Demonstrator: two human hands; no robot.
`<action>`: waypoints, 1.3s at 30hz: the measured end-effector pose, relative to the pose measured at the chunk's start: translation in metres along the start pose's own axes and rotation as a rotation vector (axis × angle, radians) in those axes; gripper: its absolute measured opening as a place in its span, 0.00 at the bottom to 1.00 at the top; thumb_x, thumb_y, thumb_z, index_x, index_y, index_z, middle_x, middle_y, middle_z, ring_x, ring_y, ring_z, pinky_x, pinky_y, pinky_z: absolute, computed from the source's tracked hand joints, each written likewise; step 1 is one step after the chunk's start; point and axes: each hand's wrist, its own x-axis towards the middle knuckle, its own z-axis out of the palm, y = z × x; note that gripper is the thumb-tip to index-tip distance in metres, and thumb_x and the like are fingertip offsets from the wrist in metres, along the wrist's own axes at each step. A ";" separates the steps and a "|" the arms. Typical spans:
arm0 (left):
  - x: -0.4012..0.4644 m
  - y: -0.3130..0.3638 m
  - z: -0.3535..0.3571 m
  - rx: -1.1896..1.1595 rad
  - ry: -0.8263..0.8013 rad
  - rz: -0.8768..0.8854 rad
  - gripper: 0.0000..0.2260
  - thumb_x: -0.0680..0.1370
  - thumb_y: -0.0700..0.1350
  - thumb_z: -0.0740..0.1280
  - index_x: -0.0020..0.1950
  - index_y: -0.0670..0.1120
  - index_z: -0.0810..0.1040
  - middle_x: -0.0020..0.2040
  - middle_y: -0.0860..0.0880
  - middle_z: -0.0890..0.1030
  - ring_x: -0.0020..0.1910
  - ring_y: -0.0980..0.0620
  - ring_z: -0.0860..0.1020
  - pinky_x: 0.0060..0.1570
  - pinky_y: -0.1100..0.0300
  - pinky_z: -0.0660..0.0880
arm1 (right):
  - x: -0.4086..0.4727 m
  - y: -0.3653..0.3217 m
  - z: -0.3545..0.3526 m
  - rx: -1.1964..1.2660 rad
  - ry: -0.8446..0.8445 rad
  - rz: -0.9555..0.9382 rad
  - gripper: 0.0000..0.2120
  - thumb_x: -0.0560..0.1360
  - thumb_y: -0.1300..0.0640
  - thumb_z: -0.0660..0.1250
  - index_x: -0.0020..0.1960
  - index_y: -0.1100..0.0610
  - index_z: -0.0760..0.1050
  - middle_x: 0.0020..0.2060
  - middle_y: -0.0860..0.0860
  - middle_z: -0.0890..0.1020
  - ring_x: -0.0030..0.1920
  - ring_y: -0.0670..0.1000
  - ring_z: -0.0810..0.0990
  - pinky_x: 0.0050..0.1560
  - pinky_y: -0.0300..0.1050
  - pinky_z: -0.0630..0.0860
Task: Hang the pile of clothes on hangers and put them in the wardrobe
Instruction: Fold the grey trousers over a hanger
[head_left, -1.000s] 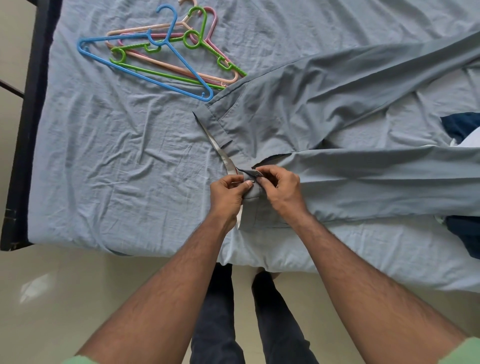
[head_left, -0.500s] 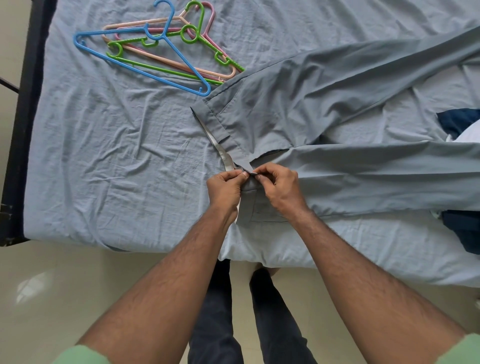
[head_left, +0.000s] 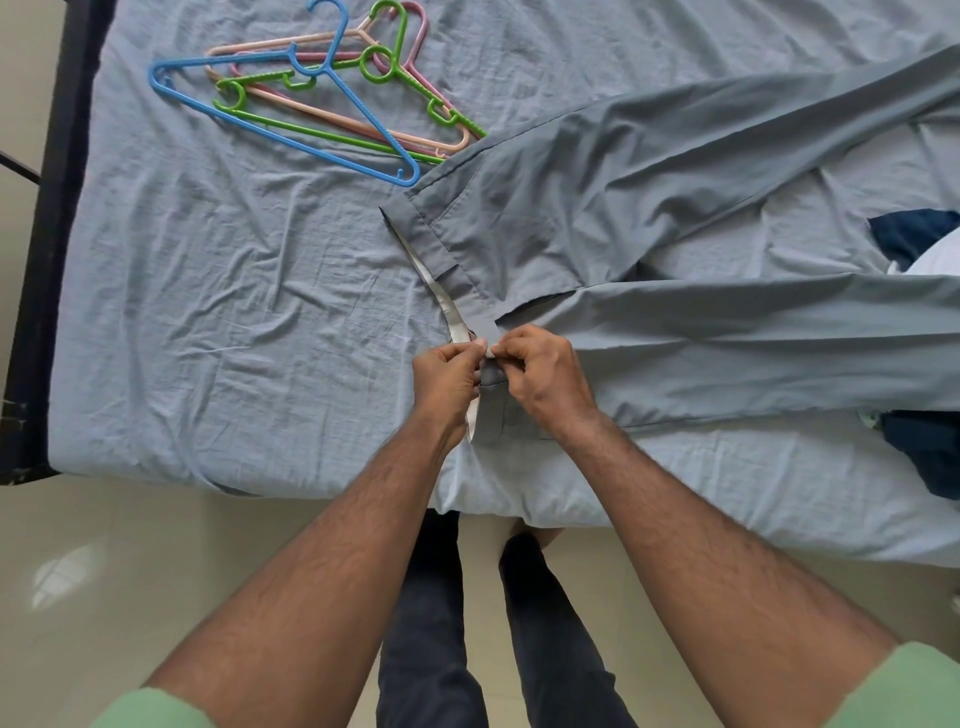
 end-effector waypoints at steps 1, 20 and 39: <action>0.000 0.000 -0.001 -0.003 -0.013 0.004 0.06 0.78 0.40 0.73 0.42 0.40 0.82 0.39 0.42 0.83 0.39 0.46 0.81 0.43 0.54 0.78 | -0.002 0.000 0.001 -0.004 -0.020 -0.006 0.07 0.78 0.61 0.69 0.52 0.59 0.85 0.49 0.49 0.83 0.47 0.50 0.82 0.51 0.50 0.81; 0.066 0.030 -0.050 0.482 0.126 0.079 0.26 0.73 0.52 0.78 0.65 0.43 0.74 0.55 0.44 0.81 0.53 0.46 0.82 0.54 0.43 0.82 | -0.069 0.035 0.037 -0.326 -0.172 -0.167 0.38 0.65 0.48 0.81 0.72 0.54 0.73 0.74 0.52 0.72 0.75 0.52 0.69 0.76 0.60 0.63; 0.194 0.125 -0.038 0.522 0.247 0.247 0.11 0.75 0.46 0.73 0.56 0.46 0.81 0.54 0.47 0.84 0.51 0.48 0.82 0.55 0.50 0.82 | -0.080 0.046 0.115 -0.456 -0.223 -0.125 0.40 0.72 0.67 0.47 0.82 0.47 0.52 0.80 0.47 0.55 0.80 0.52 0.54 0.78 0.61 0.56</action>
